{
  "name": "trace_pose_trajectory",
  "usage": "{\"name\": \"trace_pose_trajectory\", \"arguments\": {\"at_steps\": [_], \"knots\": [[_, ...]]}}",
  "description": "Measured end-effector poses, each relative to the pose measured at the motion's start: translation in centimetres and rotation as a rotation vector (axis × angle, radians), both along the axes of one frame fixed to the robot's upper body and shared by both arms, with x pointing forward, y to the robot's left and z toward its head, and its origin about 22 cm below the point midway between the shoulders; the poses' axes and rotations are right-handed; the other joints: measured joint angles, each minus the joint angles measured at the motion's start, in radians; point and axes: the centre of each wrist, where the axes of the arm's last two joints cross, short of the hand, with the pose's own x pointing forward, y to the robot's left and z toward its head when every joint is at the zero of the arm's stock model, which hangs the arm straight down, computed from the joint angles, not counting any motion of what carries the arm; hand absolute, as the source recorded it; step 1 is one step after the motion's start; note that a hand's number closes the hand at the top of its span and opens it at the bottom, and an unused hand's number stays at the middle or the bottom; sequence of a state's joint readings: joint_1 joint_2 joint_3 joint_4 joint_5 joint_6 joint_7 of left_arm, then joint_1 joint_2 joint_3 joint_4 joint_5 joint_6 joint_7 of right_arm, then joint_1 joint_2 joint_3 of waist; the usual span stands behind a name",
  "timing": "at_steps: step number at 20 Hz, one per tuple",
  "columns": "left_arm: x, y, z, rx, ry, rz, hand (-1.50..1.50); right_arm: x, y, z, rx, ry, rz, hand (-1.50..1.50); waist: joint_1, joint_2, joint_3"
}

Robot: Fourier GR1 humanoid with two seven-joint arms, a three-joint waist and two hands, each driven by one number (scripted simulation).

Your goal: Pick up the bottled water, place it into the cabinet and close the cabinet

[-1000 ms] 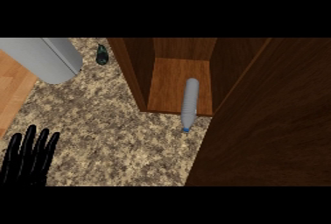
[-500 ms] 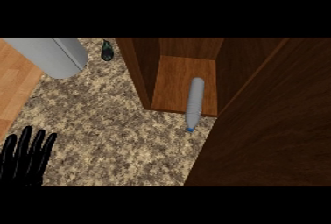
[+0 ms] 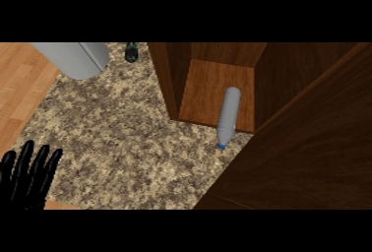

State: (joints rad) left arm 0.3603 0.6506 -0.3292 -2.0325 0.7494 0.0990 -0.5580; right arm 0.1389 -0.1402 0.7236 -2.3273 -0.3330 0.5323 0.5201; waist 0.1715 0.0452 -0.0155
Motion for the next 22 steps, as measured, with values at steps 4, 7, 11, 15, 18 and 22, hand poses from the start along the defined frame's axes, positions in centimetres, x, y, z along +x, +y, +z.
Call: {"name": "trace_pose_trajectory", "arguments": {"at_steps": [4,7,11,15,18,22], "knots": [[-0.1,0.4,-0.1,0.0,0.002,0.012,-1.5,0.1,-0.5,-0.5,0.038,0.072,-0.048,1.5,-0.024,-0.006,0.001],[-0.2,0.7,-0.2,0.003,0.008,0.022,-1.5,0.4,-0.9,-0.7,0.074,0.103,-0.117,1.5,-0.041,-0.011,0.001],[-0.4,0.9,-0.3,0.0,0.014,0.036,-1.5,1.2,-1.8,-1.0,0.121,0.136,-0.24,1.5,-0.056,-0.012,0.002],[-0.5,1.0,-0.3,-0.002,0.012,0.029,-1.5,3.5,-3.1,-1.7,0.148,0.163,-0.412,1.5,-0.049,-0.007,0.005],[-0.4,1.0,-0.2,-0.004,0.008,0.02,-1.5,6.0,-2.5,-2.3,0.173,0.21,-0.531,1.5,-0.04,-0.004,0.006],[-0.2,1.2,-0.5,-0.014,0.017,0.009,-1.5,10.0,-0.7,-2.2,0.193,0.257,-0.644,1.5,-0.031,-0.007,0.008]]}}
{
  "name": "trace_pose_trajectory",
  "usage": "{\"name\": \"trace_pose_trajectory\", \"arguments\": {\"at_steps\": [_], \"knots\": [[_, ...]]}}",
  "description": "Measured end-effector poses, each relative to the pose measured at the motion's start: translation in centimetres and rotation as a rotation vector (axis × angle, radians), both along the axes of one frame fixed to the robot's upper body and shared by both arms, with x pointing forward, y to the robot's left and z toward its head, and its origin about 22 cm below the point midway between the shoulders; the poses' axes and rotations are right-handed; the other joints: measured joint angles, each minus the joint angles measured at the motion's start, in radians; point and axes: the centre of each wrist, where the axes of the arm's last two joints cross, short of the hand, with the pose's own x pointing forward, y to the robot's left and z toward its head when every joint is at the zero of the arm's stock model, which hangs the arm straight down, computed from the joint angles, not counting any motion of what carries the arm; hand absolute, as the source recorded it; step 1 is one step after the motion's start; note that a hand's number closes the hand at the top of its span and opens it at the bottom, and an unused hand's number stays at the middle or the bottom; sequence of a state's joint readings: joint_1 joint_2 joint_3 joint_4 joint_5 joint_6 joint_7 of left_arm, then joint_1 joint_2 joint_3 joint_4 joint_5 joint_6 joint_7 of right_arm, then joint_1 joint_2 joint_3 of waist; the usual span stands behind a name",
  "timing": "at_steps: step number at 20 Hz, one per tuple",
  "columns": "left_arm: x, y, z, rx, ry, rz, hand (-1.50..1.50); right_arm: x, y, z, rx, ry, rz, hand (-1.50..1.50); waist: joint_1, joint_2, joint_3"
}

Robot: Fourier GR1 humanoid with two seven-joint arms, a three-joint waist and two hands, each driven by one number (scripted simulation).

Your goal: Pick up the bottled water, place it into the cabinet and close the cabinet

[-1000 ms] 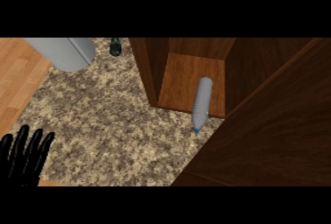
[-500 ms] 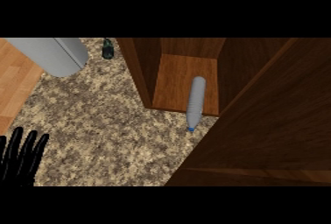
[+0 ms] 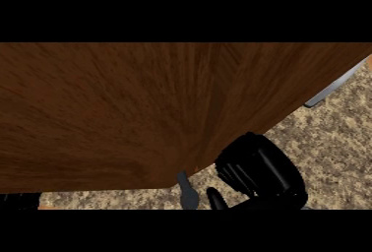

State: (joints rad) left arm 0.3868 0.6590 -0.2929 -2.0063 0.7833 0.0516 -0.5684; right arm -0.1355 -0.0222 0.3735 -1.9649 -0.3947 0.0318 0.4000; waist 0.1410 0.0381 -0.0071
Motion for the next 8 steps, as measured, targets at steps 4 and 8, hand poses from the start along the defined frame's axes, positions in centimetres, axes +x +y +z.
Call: {"name": "trace_pose_trajectory", "arguments": {"at_steps": [4,8], "knots": [[0.2,0.2,-0.1,-0.005,0.004,-0.003,-1.5,4.5,2.0,0.9,0.003,0.046,-0.075,1.5,0.002,-0.003,0.003],[0.1,0.3,-0.3,-0.005,0.014,-0.004,-1.5,8.5,3.9,1.8,0.001,0.086,-0.124,1.5,-0.01,-0.01,0.01]]}}
